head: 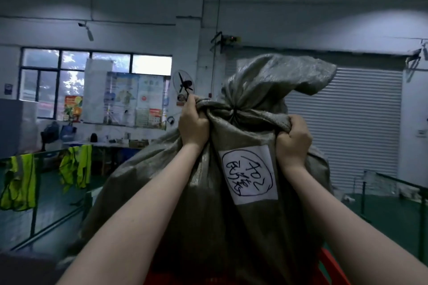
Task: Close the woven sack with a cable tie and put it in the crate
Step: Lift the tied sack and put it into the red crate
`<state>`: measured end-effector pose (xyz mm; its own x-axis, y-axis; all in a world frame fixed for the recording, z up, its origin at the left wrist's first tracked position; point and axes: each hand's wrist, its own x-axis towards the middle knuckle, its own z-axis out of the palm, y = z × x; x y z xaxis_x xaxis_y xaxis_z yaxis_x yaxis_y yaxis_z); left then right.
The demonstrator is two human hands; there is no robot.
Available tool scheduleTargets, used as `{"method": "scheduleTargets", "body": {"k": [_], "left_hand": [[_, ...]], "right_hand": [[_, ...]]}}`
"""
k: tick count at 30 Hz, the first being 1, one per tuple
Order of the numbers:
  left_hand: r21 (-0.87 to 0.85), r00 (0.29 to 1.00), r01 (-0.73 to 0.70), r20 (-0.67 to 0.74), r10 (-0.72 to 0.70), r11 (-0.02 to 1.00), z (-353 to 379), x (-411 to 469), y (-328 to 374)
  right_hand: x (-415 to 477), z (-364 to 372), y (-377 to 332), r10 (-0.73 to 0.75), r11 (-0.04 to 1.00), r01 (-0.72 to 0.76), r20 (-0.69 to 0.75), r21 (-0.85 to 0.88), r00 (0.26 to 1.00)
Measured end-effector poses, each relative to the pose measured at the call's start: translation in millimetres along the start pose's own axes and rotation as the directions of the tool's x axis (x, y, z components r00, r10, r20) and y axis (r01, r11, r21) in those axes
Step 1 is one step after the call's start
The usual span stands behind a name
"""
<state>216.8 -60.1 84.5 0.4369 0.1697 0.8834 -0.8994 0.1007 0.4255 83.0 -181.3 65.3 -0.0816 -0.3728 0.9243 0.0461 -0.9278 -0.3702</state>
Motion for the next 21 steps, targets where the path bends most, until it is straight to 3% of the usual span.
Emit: {"method": "scheduleTargets", "body": {"k": [3,6,13,21], "left_hand": [[0.036,0.988,0.127,0.088,-0.129,0.991,6,-27,-17],[0.020,0.979,0.128,0.156,-0.129,0.992,13,-33,-12],[-0.113,0.956,0.263,0.165,-0.243,0.958,19,-27,-8],[0.096,0.907,0.350,0.215,-0.363,0.932,11,2,-20]], "right_hand": [[-18,-1,19,0.094,0.990,-0.085,0.073,-0.108,0.993],[-20,-7,24,0.165,0.976,-0.152,0.070,-0.157,0.984],[-14,-16,5,0.144,0.970,-0.127,0.068,-0.206,0.987],[8,-8,-16,0.158,0.948,-0.080,0.236,-0.309,0.959]]}}
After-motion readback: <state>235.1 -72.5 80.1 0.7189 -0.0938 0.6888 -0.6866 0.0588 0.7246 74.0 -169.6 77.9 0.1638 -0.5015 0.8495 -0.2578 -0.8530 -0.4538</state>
